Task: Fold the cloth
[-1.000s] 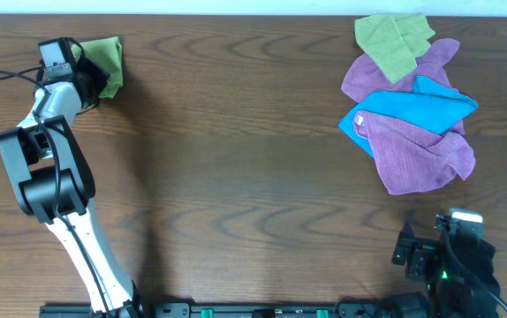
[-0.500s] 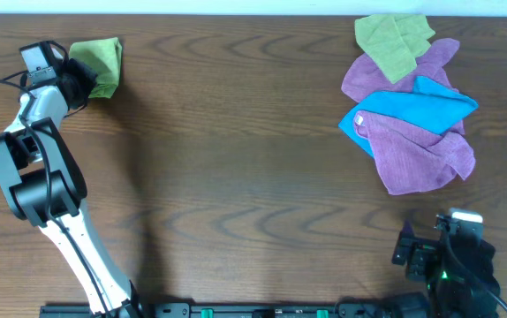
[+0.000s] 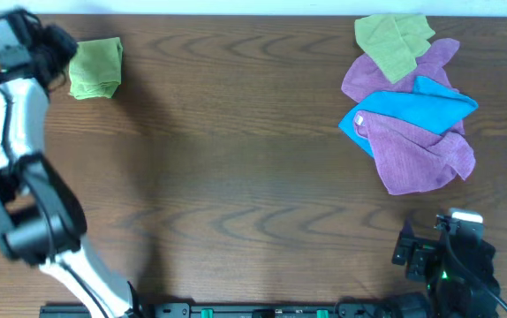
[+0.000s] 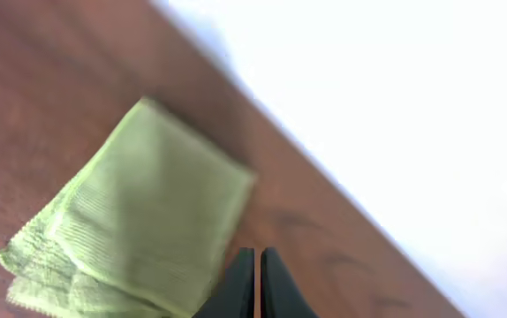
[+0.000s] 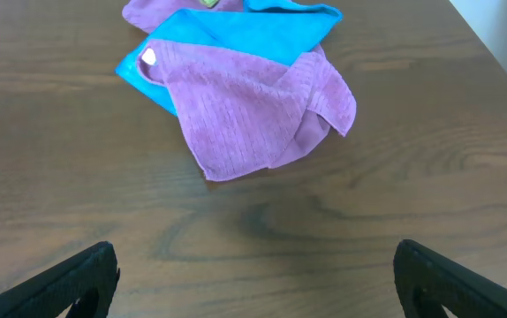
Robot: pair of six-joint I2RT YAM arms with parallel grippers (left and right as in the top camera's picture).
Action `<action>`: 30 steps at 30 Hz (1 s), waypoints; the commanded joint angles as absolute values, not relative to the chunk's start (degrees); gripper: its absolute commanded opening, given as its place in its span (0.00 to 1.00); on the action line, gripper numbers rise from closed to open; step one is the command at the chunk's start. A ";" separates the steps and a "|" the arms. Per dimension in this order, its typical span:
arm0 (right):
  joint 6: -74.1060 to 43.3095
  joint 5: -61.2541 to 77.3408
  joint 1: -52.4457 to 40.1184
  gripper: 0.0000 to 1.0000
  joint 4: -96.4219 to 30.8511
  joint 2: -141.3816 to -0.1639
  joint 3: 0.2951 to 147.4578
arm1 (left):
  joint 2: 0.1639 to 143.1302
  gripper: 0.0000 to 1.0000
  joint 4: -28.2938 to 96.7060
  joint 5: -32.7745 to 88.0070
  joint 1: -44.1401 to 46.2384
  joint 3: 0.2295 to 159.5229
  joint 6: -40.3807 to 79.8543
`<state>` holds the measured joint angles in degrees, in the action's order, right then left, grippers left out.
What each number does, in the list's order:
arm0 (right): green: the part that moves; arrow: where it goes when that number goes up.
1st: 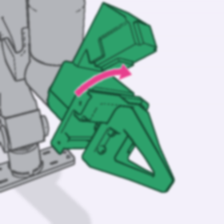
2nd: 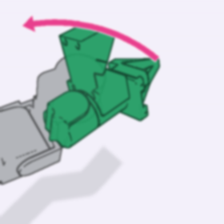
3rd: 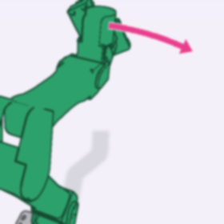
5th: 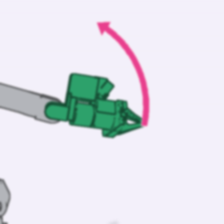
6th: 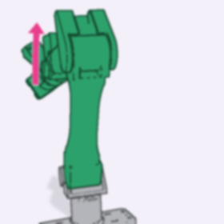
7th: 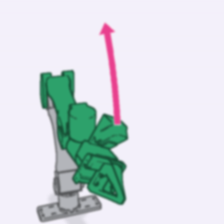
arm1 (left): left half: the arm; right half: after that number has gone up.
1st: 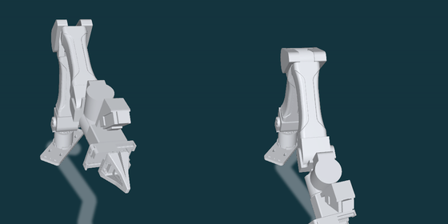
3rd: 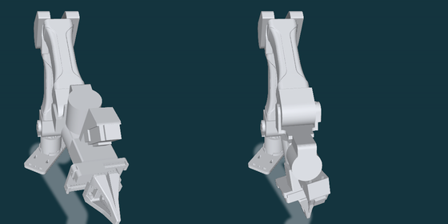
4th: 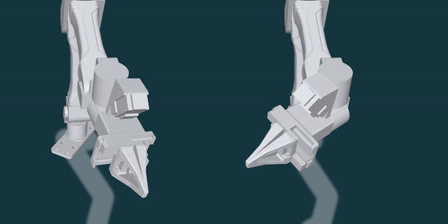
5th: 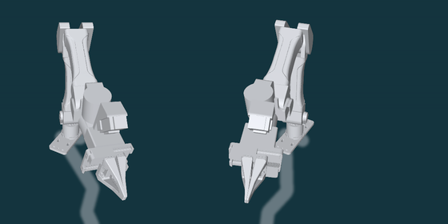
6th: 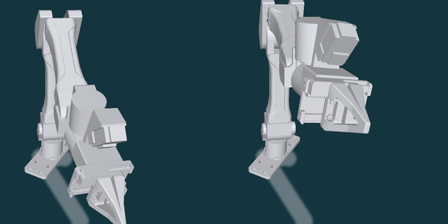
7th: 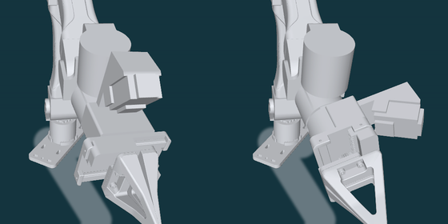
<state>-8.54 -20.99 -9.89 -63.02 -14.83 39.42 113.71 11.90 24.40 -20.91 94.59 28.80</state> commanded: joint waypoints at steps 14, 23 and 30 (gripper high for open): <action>-8.08 -21.12 -10.57 0.99 -63.02 -14.41 40.01 | 94.41 0.96 31.83 38.63 -9.41 94.61 2.33; -8.08 -21.12 -10.57 0.99 -63.02 -14.41 40.01 | 94.39 0.95 31.75 38.33 -7.46 94.61 6.35; -8.08 -21.12 -10.57 0.99 -63.02 -14.41 40.01 | 94.37 0.95 29.17 28.97 -7.57 94.61 6.24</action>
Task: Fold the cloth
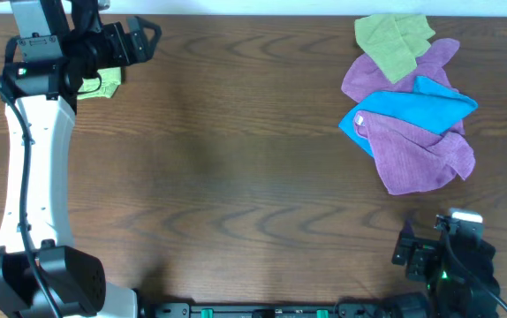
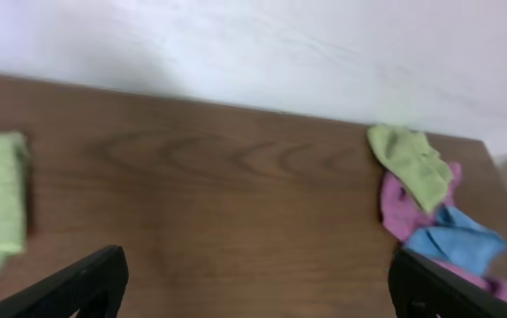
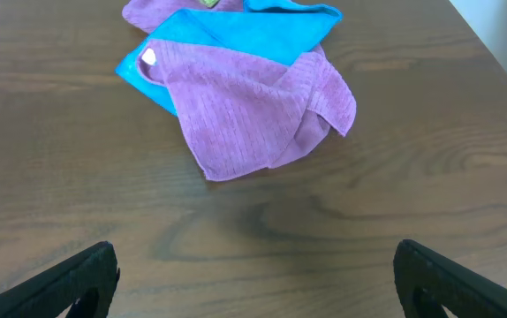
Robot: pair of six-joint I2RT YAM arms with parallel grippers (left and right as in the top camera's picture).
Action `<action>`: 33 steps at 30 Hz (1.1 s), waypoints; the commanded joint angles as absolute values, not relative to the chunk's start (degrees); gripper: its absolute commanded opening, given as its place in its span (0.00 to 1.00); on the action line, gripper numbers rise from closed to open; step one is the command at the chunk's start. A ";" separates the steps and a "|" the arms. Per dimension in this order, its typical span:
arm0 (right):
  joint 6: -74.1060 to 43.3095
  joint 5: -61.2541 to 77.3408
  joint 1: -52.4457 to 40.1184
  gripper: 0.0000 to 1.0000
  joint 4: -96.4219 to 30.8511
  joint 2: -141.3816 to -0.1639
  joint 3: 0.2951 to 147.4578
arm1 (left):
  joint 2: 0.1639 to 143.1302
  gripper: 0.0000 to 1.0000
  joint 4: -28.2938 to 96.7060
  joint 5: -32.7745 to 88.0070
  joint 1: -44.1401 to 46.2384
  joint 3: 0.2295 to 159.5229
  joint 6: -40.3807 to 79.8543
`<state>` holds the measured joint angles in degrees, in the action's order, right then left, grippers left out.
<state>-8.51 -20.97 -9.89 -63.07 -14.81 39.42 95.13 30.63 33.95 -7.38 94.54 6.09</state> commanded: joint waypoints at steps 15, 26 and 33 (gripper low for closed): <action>-8.08 -21.12 -10.57 0.99 -63.05 -14.41 40.01 | 80.23 0.95 31.42 -0.69 -5.21 94.61 0.14; -8.08 -21.12 -10.57 0.99 -63.02 -14.41 40.01 | 63.55 0.95 45.30 -5.13 -5.28 93.76 0.16; -8.08 -21.12 -10.57 0.99 -63.05 -14.41 40.01 | 43.79 0.95 43.09 -3.31 -8.34 76.90 0.16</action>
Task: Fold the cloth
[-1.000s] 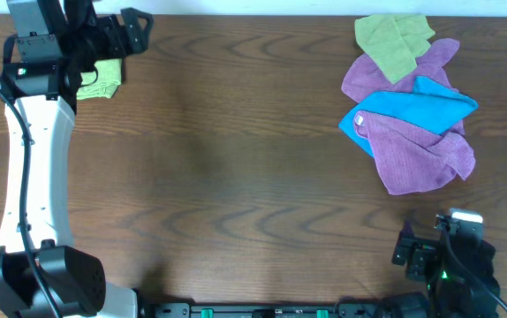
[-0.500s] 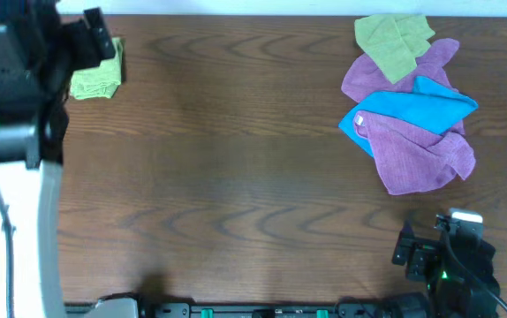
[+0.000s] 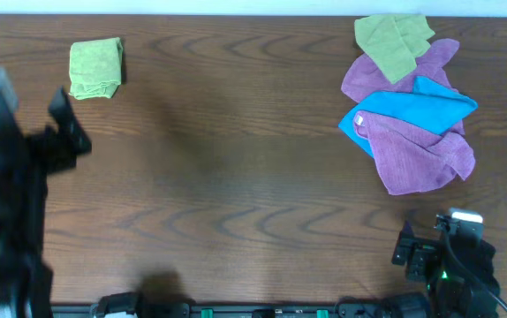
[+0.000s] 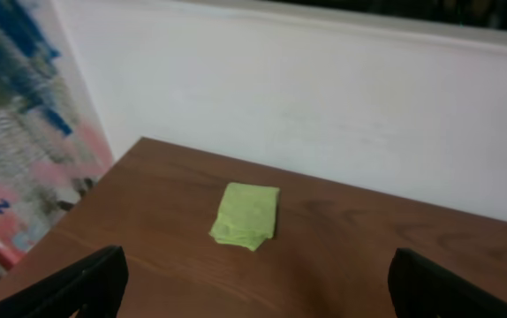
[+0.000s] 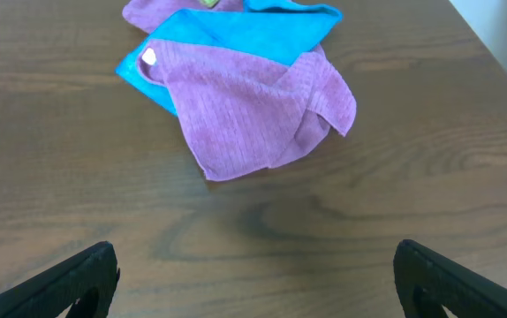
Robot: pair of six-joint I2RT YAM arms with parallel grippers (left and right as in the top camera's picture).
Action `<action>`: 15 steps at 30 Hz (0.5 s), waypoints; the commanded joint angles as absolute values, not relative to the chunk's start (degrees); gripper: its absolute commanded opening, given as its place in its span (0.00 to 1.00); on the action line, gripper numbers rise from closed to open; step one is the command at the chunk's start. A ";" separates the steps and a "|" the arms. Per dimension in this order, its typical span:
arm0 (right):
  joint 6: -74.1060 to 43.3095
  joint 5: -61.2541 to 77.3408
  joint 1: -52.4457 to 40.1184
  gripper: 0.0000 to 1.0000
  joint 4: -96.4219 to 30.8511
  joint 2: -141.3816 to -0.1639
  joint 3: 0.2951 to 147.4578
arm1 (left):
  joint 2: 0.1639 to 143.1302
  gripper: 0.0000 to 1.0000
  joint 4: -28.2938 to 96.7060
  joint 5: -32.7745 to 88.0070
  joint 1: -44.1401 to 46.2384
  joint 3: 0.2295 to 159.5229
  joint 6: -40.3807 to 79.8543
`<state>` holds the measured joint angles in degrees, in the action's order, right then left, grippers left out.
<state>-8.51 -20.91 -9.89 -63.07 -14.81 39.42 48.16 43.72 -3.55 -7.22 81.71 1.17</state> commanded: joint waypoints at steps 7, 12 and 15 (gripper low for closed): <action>-8.08 -21.12 -10.57 0.99 -63.05 -14.41 40.01 | 24.77 0.95 39.00 -2.26 -10.07 58.89 0.19; -8.08 -21.12 -10.57 0.99 -63.02 -14.41 40.01 | 15.07 0.95 35.14 1.67 -10.04 47.48 1.21; -8.08 -21.12 -10.57 0.99 -63.05 -14.41 40.01 | 10.37 0.95 30.65 3.29 -10.04 39.79 3.46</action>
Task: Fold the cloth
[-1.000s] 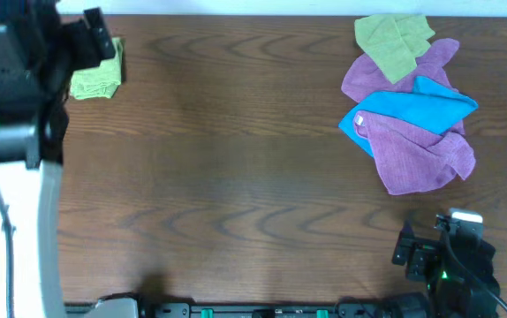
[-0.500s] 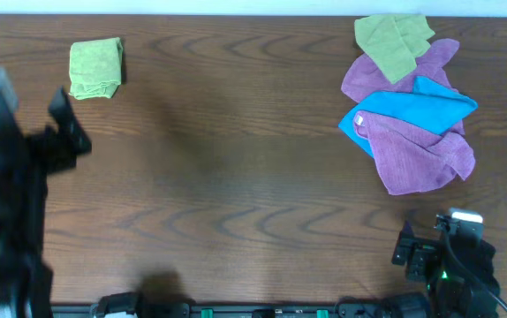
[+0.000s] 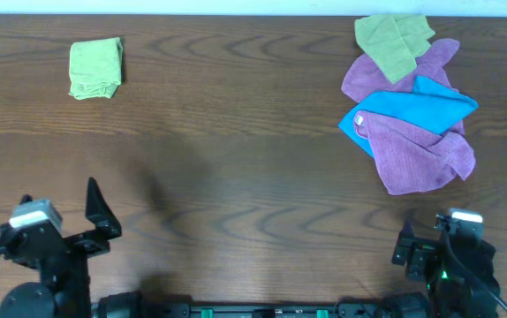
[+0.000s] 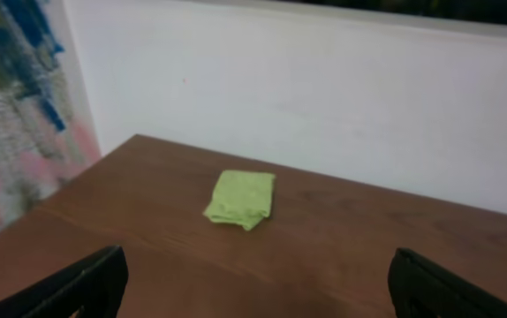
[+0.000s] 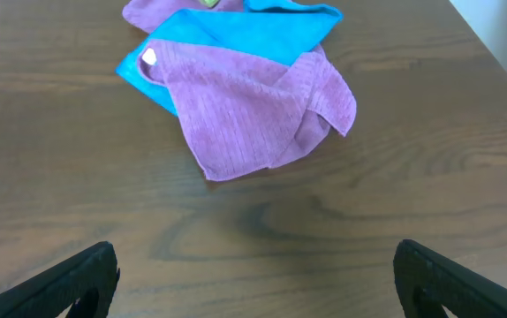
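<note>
A folded light-green cloth (image 3: pixel 94 67) lies flat at the table's far left corner, also seen as the green cloth (image 4: pixel 240 198) ahead of the left wrist. My left gripper (image 4: pixel 253 291) rests open at the near left edge, far from it, with nothing between its fingers. At the near right edge my right gripper (image 5: pixel 253 283) stands open and empty, short of a pile of cloths: a purple cloth (image 5: pixel 253 110) over a blue cloth (image 5: pixel 253 26).
The pile at the far right (image 3: pixel 408 110) holds purple, blue and an unfolded green cloth (image 3: pixel 393 40). A white wall (image 4: pixel 324 106) rises behind the table's far edge. Brown wooden tabletop (image 3: pixel 236 150) lies between the two groups.
My left arm has drawn back from mid-left of the table to its resting place at the near left edge. The gripper stays open. The green cloth and right arm have not moved.
My left gripper was shut right beside the folded green cloth at the far left corner. Then it was open and raised over that corner. Later it stood farther back, and now it rests at the near edge. The right arm stayed parked throughout.
</note>
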Robot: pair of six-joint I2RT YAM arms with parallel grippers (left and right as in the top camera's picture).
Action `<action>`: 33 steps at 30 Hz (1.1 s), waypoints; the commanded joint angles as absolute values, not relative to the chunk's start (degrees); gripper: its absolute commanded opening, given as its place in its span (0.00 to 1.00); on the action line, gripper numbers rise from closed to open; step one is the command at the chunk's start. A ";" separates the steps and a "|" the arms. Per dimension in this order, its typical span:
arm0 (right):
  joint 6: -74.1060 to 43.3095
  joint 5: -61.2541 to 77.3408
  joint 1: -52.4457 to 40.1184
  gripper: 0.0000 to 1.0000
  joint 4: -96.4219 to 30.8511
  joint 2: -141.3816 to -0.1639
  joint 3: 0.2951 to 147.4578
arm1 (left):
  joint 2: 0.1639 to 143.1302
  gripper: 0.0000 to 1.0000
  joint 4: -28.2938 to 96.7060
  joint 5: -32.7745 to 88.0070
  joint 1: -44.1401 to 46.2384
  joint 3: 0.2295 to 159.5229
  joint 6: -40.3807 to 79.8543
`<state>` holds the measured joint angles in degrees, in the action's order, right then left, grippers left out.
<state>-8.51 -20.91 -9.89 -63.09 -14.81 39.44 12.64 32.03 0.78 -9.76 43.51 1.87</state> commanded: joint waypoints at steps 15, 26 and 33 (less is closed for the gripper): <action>-8.08 -21.12 -10.57 0.99 -63.02 -14.41 40.01 | 0.78 0.95 14.61 3.38 -3.25 15.84 7.01; -8.08 -21.12 -10.57 0.99 -63.05 -14.41 40.01 | 0.21 0.96 7.25 -3.29 -2.24 6.94 8.93; -8.08 -21.12 -10.57 0.99 -63.05 -14.41 40.01 | 0.21 0.95 4.71 -5.13 -2.33 2.85 3.68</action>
<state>-8.51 -20.95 -9.89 -63.07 -14.81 39.44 0.73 5.23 -3.46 -2.50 3.38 6.66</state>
